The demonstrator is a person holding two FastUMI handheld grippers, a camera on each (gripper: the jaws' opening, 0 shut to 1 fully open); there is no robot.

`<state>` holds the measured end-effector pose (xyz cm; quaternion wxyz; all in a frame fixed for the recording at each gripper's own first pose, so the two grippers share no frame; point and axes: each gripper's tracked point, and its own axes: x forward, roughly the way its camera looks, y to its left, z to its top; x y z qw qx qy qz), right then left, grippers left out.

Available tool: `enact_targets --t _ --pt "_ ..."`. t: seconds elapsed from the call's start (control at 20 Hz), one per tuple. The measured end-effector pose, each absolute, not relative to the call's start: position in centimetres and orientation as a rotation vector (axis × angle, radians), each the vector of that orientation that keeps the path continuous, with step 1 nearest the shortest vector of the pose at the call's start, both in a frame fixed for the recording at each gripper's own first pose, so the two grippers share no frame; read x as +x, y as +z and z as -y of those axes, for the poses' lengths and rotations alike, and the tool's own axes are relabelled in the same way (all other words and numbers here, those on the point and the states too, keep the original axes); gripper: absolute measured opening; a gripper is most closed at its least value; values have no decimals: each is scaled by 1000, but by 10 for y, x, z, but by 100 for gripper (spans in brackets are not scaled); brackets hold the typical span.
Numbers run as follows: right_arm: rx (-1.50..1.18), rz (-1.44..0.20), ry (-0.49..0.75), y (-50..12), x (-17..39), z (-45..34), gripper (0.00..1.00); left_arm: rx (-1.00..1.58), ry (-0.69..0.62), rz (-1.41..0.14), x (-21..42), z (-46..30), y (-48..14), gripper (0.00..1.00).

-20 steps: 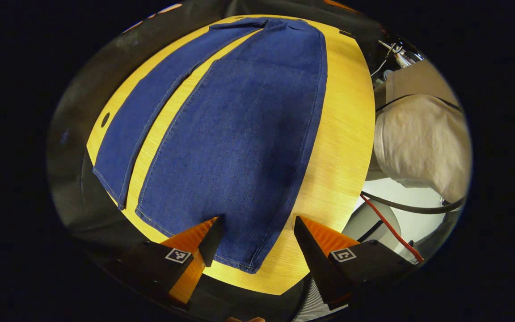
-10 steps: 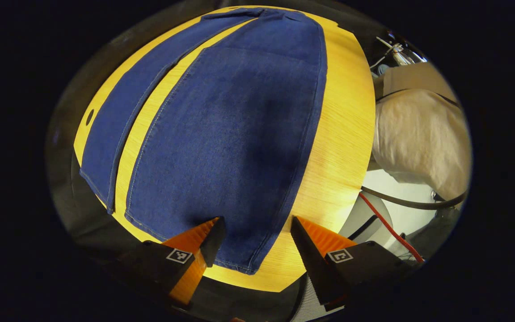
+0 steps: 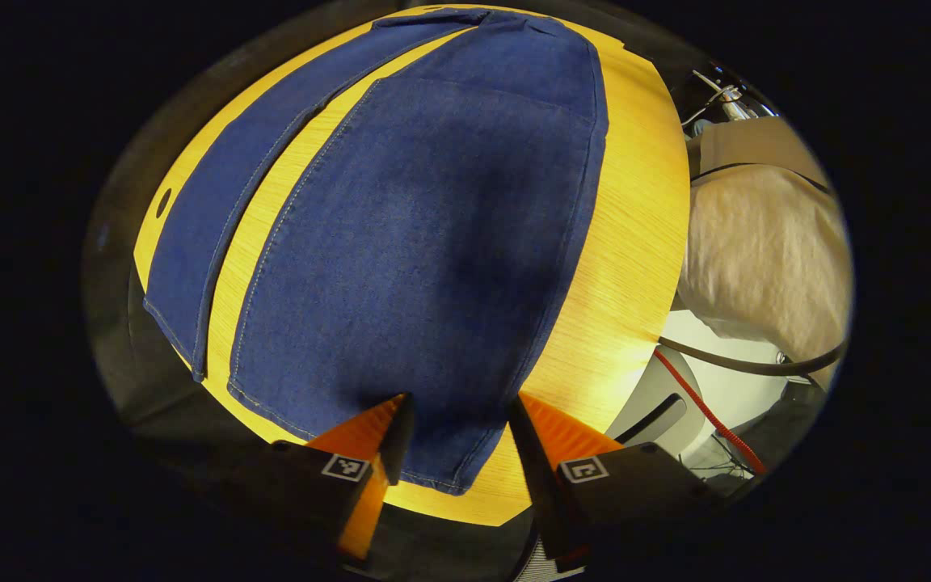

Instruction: Grasp the waist and the cuffs of the jeans and fold them to make the two legs overlap; first hold the waist and fold one-third of the jeans toward the cuffs, then hold the cuffs and fold the remaining one-third in the same direction to finish folding.

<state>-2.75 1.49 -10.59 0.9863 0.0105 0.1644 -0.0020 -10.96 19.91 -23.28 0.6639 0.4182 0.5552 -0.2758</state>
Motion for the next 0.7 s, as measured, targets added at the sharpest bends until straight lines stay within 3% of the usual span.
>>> enact_targets --t 0.15,0.3,0.4,0.7 --pt "6 -366 -22 -112 -26 4 99 950 -622 -1250 -108 -199 -231 57" --pt "-62 -410 -42 -119 -30 26 99 986 -650 -1202 -103 -199 -226 16" --pt "-110 -463 -31 -129 -34 37 99 989 -684 -1191 -102 -199 -229 0" --pt "-240 -668 28 -171 -32 70 99 969 -712 -1297 -101 -201 -230 0"
